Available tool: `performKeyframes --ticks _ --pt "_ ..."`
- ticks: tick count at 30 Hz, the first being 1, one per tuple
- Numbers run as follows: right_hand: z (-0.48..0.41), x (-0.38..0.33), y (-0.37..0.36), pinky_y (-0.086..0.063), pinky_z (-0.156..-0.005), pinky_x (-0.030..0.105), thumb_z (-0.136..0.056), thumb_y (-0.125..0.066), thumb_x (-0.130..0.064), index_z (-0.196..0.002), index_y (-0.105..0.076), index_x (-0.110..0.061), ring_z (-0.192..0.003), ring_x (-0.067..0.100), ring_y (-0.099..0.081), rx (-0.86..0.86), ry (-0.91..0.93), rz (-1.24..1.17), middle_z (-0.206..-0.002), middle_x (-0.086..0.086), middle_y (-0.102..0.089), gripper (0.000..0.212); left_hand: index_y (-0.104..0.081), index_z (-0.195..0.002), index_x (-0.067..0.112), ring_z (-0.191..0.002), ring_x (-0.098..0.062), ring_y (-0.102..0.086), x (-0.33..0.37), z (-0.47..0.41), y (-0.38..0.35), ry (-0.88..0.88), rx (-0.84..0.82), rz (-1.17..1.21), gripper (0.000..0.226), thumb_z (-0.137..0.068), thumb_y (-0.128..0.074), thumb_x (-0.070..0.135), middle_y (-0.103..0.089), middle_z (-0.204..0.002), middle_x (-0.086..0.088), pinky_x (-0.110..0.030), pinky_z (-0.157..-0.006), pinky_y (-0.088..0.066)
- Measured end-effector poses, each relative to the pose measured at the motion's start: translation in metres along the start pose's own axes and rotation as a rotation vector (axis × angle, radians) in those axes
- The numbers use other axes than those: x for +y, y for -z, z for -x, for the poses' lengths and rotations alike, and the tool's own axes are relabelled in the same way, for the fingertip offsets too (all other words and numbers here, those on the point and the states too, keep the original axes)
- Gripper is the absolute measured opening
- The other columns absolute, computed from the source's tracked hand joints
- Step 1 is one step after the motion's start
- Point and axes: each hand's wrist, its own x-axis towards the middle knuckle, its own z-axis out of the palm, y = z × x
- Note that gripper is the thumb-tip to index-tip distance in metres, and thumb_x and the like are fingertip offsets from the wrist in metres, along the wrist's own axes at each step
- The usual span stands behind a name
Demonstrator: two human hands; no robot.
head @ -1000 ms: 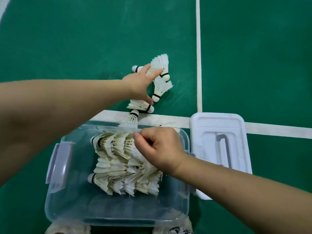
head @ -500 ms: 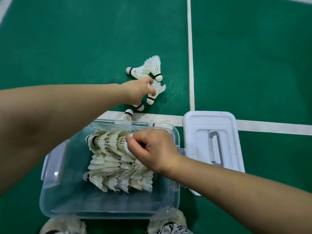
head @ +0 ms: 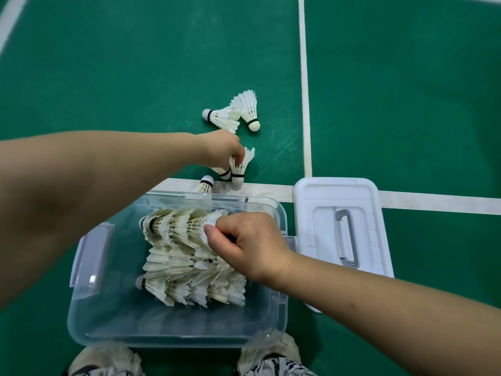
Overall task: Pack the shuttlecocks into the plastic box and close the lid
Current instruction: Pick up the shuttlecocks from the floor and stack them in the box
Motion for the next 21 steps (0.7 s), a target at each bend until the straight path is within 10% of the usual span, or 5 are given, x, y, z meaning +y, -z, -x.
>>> performKeyframes --ticks 14,21 --pt "0.001 0.005 0.028 -0.035 -0.051 0.033 -0.085 -0.041 -0.047 -0.054 -0.035 -0.030 -0.048 0.007 -0.038 0.253 -0.152 -0.061 -0.047 -0.009 -0.038 0.036 -0.063 -0.089 0.011 -0.079 -0.024 -0.052 0.014 0.096 0.053 -0.166 0.247 -0.107 0.016 -0.078 -0.056 0.001 -0.056 -0.098 -0.005 -0.033 -0.069 -0.041" --pt "-0.013 -0.006 0.054 -0.040 -0.066 0.032 -0.084 -0.062 -0.032 -0.111 -0.045 -0.024 -0.069 0.013 -0.041 0.316 -0.155 -0.002 -0.092 -0.008 -0.043 0.033 -0.062 -0.093 0.017 -0.078 -0.017 -0.055 0.046 0.165 0.054 -0.230 0.258 -0.134 0.011 -0.083 -0.059 0.013 -0.055 -0.099 0.001 -0.027 -0.067 -0.041"
